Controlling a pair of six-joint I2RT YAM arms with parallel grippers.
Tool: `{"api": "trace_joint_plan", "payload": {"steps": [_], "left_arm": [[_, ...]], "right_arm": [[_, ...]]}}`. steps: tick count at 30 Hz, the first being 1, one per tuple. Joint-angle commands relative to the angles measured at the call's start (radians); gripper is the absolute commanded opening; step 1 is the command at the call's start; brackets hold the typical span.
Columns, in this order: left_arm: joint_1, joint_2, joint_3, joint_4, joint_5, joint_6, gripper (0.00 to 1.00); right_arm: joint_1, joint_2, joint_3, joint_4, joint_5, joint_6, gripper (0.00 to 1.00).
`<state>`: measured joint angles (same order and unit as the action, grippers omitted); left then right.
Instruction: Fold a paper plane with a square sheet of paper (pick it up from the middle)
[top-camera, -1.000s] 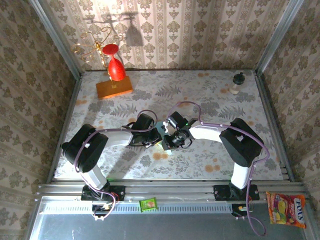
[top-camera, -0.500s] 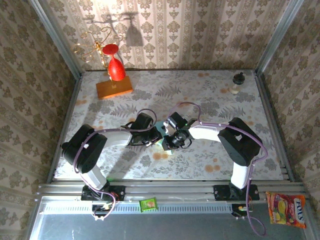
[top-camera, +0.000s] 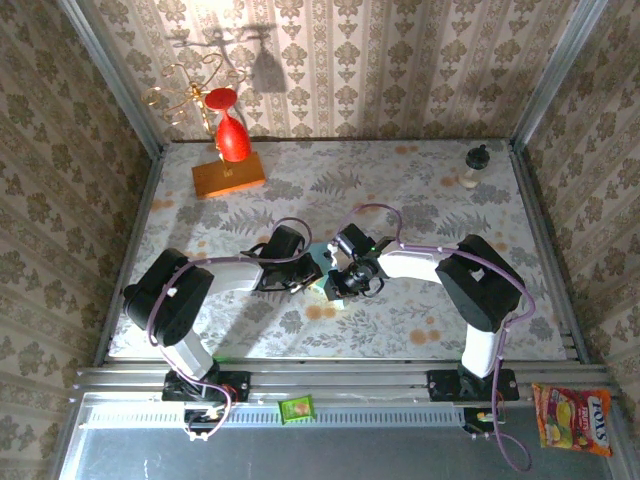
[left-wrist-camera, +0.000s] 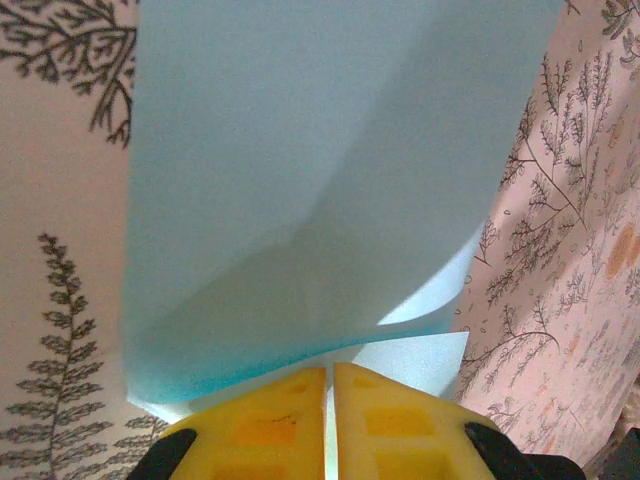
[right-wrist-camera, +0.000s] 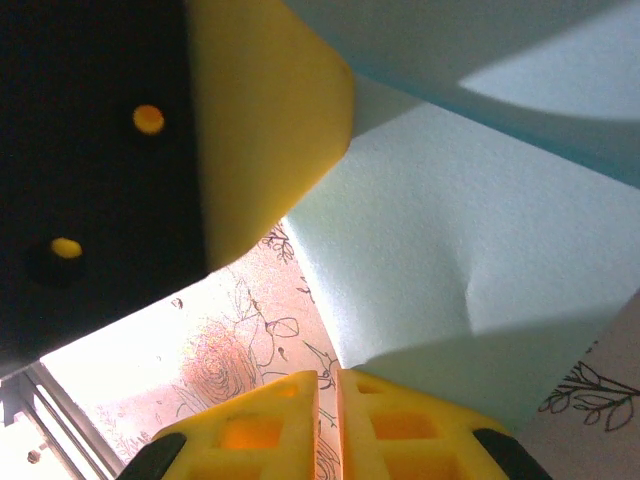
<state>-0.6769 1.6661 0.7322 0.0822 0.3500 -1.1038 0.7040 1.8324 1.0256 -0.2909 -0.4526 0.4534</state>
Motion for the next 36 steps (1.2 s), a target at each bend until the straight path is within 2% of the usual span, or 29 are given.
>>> {"api": "trace_joint_plan", "payload": {"steps": [1, 17, 25, 36], "left_arm": [[0.008, -0.016, -0.014, -0.028, -0.015, 0.02, 0.11], [0.019, 0.006, -0.027, -0.025, -0.017, 0.026, 0.1], [0.023, 0.023, -0.025, -0.036, -0.017, 0.027, 0.1], [0.023, 0.028, -0.02, -0.048, -0.016, 0.033, 0.1]], "right_arm": [[-0.006, 0.004, 0.013, -0.008, 0.016, 0.017, 0.16], [-0.012, 0.004, 0.019, -0.019, 0.026, 0.019, 0.16], [-0.009, -0.014, 0.038, -0.01, -0.021, 0.014, 0.17], [-0.012, 0.025, 0.068, -0.02, -0.006, 0.007, 0.17]]}}
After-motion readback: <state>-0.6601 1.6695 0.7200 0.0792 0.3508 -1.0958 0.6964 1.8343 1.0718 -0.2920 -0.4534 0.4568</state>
